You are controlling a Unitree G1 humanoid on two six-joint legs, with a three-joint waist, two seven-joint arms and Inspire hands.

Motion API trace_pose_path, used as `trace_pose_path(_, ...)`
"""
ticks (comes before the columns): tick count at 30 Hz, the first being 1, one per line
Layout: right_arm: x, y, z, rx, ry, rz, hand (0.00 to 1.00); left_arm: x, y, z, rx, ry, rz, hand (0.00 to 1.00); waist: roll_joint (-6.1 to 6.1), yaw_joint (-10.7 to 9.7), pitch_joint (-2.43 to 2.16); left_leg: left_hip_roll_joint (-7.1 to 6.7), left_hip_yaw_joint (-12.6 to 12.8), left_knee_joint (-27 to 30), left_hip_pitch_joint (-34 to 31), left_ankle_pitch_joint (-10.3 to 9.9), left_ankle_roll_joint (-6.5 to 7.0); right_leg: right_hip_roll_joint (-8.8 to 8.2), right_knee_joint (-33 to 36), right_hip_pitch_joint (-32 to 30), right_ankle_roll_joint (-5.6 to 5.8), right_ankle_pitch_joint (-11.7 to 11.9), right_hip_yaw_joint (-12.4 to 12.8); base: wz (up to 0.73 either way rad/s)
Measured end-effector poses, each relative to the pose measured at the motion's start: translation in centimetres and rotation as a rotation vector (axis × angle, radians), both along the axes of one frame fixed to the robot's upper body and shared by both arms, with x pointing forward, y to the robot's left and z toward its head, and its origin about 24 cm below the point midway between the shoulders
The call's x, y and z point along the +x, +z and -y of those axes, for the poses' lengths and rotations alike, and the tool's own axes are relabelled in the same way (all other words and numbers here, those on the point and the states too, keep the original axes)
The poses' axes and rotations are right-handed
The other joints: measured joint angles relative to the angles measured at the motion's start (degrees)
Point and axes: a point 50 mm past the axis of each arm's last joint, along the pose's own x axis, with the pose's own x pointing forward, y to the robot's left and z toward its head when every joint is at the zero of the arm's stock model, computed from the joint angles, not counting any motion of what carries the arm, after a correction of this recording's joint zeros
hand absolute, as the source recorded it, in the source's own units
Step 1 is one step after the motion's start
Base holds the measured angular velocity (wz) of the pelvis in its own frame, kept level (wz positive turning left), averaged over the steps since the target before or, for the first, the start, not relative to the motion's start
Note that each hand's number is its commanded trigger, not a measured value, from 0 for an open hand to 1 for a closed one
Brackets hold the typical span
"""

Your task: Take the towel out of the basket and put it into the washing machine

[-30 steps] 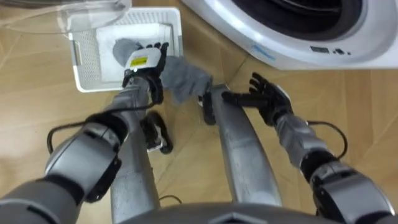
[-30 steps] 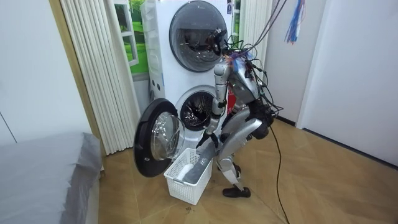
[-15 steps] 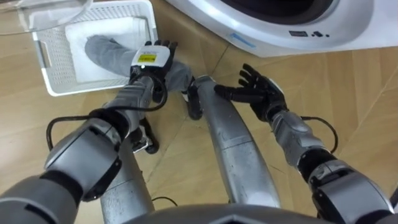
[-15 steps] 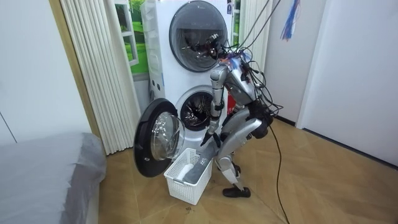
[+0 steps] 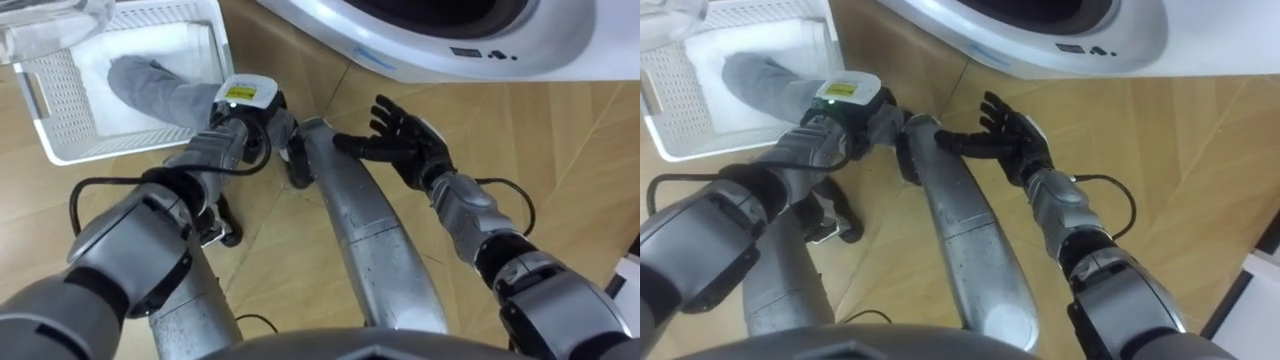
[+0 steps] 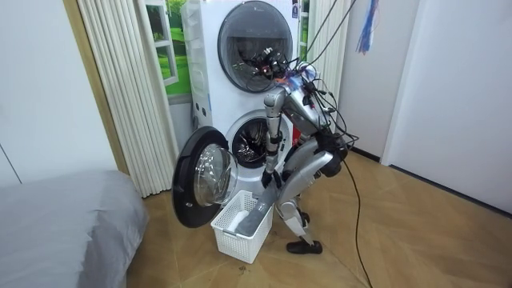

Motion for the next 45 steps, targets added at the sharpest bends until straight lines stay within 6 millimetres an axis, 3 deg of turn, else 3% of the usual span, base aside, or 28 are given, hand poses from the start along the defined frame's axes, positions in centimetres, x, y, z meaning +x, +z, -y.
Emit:
trace_pose_path(10, -0.2, -0.2, 0.0, -0.008, -0.004, -0.018, 0.0, -0.5, -0.6, -0.2, 0.019, -0.01, -0.018, 1.0, -0.39, 0.03, -0.07, -0.03, 0.01, -0.08, 1.19, 0.0, -0.01, -0.03, -0.05, 1.08, 0.0, -0.03, 0.05, 0.0)
trace_pose_path(19, -2.2, -2.0, 0.6, -0.042, -0.045, -0.115, 0.0, -2.4, -2.6, -1.5, 0.072, -0.009, -0.077, 1.0, -0.41, 0.75, -0.09, -1.01, -0.4, -4.19, 9.9, 0.3, -0.41, -0.8, -3.5, 10.15, 0.01, -0.13, -0.7, 0.04)
trace_pose_path(23, -3.9, -3.3, 1.5, -0.063, -0.078, -0.185, 0.0, -2.5, -2.5, -1.6, 0.011, 0.035, -0.054, 1.0, 0.1, 4.1, -0.2, -1.19, -0.45, -9.08, 15.91, 1.62, -0.56, -0.56, -8.32, 16.6, 0.33, 0.68, -1.09, 0.02)
trace_pose_path(26, -4.6, -3.8, 2.0, -0.107, -0.071, -0.213, 0.0, -2.5, -2.5, -2.0, -0.045, 0.089, -0.023, 1.0, 1.14, 6.44, -0.15, -1.38, -0.28, -12.45, 20.21, 2.36, -0.54, -0.64, -11.33, 20.92, 0.48, 0.85, -1.5, 0.06)
trace_pose_path(30, -5.1, -4.2, 2.5, -0.188, -0.028, -0.238, 0.0, -2.8, -2.6, -2.6, -0.092, 0.156, 0.011, 1.0, 2.66, 8.44, -0.15, -2.31, -0.24, -16.91, 25.79, 3.58, -0.55, -1.54, -14.63, 26.46, 0.6, 0.78, -2.26, 0.11)
trace_pose_path(32, -5.4, -4.4, 2.6, -0.206, -0.013, -0.253, 0.0, -3.0, -2.7, -2.6, -0.117, 0.174, 0.024, 1.0, 2.81, 9.59, -0.14, -2.83, -0.41, -18.92, 28.24, 4.25, -0.69, -1.86, -16.04, 28.89, 0.61, 0.78, -2.31, 0.17)
trace_pose_path(38, -5.6, -4.5, 2.5, -0.237, 0.017, -0.258, 0.0, -2.9, -2.4, -2.5, -0.283, 0.267, 0.04, 1.0, 3.43, 11.36, -0.04, -3.25, -0.28, -23.21, 33.4, 5.58, -0.66, -2.5, -19.53, 34.21, 0.9, 0.91, -3.26, 0.09)
trace_pose_path(45, -5.9, -4.8, 2.6, -0.265, 0.023, -0.275, 0.0, -3.1, -1.7, -0.1, -0.592, 0.361, 0.061, 1.0, 3.67, 13.79, -0.03, -4.1, -0.52, -25.69, 35.09, 6.72, -0.45, -3.18, -21.41, 36.0, 1.18, 1.31, -3.65, 0.06)
